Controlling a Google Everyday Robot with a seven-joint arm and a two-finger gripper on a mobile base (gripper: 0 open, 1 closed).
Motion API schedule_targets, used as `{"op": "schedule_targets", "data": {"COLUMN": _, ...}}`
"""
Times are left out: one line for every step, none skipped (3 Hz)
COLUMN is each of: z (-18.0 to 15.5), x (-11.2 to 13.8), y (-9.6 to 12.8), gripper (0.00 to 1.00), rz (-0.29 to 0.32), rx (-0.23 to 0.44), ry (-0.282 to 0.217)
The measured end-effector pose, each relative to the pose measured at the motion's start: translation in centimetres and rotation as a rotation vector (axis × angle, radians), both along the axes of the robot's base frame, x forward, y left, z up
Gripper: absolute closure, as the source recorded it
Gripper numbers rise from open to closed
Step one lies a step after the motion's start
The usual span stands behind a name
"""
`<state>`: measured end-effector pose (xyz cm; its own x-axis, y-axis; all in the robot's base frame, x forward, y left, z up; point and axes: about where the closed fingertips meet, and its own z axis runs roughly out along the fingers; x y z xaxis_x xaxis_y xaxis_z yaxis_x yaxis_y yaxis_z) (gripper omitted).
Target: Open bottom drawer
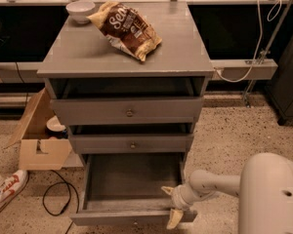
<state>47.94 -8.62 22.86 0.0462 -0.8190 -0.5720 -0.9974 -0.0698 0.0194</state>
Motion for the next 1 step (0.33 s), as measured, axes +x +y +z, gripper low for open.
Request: {"op": "schedule_targets", "data": {"z": 4.96, "x": 0.19, "y": -1.25, "gripper": 0.0, "rz": -0.002, "rx": 0.012, "ry": -0.085}}
